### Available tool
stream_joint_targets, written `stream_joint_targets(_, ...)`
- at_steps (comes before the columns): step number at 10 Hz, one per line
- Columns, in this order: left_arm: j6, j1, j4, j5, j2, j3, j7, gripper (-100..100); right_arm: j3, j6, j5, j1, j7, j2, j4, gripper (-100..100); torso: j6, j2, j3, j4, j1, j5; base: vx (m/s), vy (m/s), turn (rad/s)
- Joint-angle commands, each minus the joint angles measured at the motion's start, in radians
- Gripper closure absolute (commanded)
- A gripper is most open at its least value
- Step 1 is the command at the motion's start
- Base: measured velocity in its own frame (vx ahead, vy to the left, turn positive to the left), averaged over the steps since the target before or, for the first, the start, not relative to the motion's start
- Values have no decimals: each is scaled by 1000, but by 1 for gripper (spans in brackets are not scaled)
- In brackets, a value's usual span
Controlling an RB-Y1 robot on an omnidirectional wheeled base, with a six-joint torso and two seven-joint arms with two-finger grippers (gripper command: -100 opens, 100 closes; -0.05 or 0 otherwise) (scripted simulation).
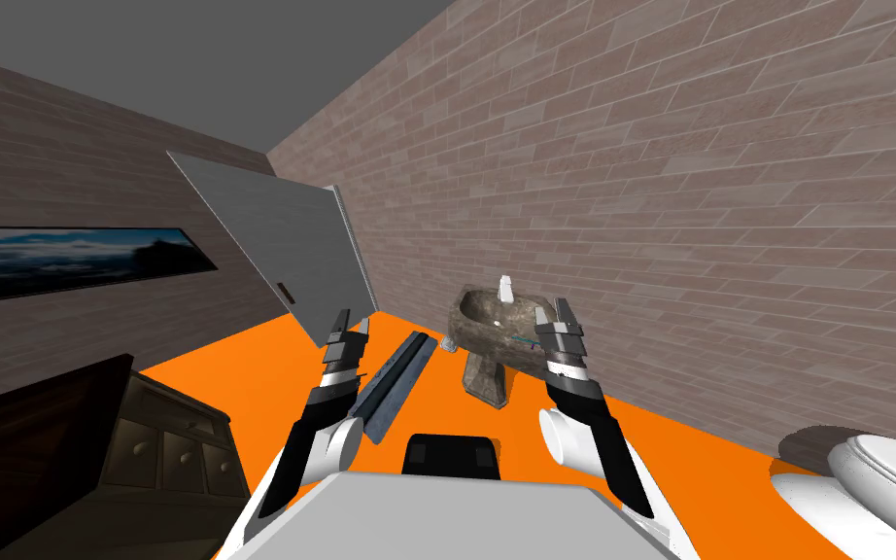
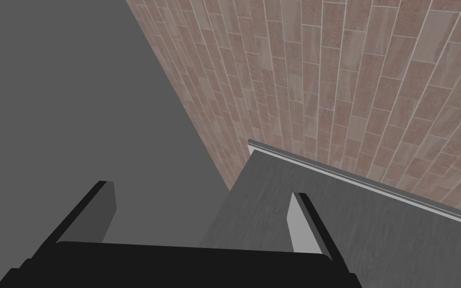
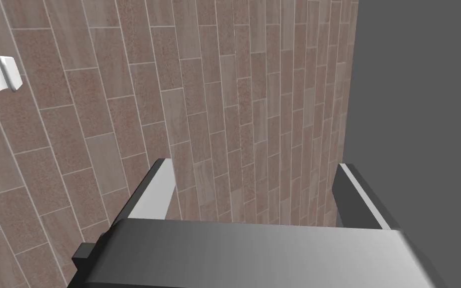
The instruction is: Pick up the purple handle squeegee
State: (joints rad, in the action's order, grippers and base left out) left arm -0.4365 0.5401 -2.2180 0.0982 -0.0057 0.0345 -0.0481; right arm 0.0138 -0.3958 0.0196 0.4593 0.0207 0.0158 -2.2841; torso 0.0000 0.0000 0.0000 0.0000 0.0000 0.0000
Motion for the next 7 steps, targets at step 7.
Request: stream_joint_targets(7,0,0,0,0,0,0,0,0,-12,30,112,-26,38,-201,138,-100,0,6,3,1,5,1,-60,51,35)
